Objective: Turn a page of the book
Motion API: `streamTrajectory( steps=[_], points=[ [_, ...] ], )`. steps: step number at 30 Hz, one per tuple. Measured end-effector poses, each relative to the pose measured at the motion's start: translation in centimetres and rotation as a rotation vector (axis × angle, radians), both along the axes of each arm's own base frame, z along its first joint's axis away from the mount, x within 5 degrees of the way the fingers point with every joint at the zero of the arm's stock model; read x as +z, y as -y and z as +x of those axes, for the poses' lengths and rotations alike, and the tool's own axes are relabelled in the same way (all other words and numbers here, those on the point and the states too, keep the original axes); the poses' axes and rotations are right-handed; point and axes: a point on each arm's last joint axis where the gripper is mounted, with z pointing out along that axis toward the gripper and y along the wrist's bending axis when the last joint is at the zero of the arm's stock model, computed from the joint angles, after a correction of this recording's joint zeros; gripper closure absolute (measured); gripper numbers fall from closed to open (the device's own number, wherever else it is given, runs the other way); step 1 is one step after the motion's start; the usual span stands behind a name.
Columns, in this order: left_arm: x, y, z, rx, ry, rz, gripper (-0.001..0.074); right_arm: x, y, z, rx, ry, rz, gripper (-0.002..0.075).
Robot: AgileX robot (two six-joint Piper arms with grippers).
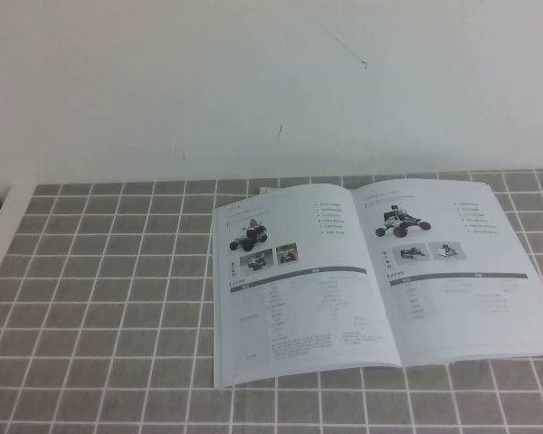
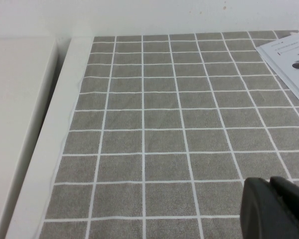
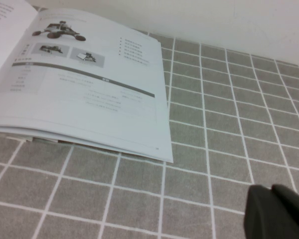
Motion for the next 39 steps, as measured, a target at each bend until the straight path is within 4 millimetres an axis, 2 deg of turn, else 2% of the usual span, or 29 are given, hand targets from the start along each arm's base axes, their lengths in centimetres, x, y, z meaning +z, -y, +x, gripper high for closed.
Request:
streamTrajectory(
  steps=[14,19,23,26,29,33,36,39],
  points=[
    [0.1,0.0,0.1,-0.001,0.021,-0.002,0.0738,0.0,0.0,0.0,0.000,0.004,0.000,0.0729],
    [0.7,0.2,0.2,-0.002,0.097,-0.081,0.0738,0.2,0.0,0.2,0.001,0.053,0.002,0.0729],
    [2.1,0.2,0.4,0.011,0.242,-0.212,0.0738,1.4,-0.1,0.4,0.002,0.178,0.016,0.0729],
    [3.4,-0.1,0.3,0.036,0.376,-0.304,0.0738,2.9,-0.1,0.5,0.003,0.342,0.019,0.0729],
    [4.4,-0.5,0.2,0.060,0.494,-0.345,0.0738,4.6,0.0,0.4,0.003,0.539,0.022,0.0729],
    [4.8,-0.6,0.1,0.070,0.540,-0.356,0.0738,6.5,0.0,-0.3,0.002,0.760,0.029,0.0729],
    [4.9,-0.6,0.1,0.072,0.547,-0.361,0.0738,7.2,0.0,-0.6,0.002,0.835,0.029,0.0729],
    [5.6,-1.0,-0.2,0.091,0.632,-0.400,0.0738,7.4,0.0,-0.7,0.001,0.862,0.030,0.0729]
  ],
)
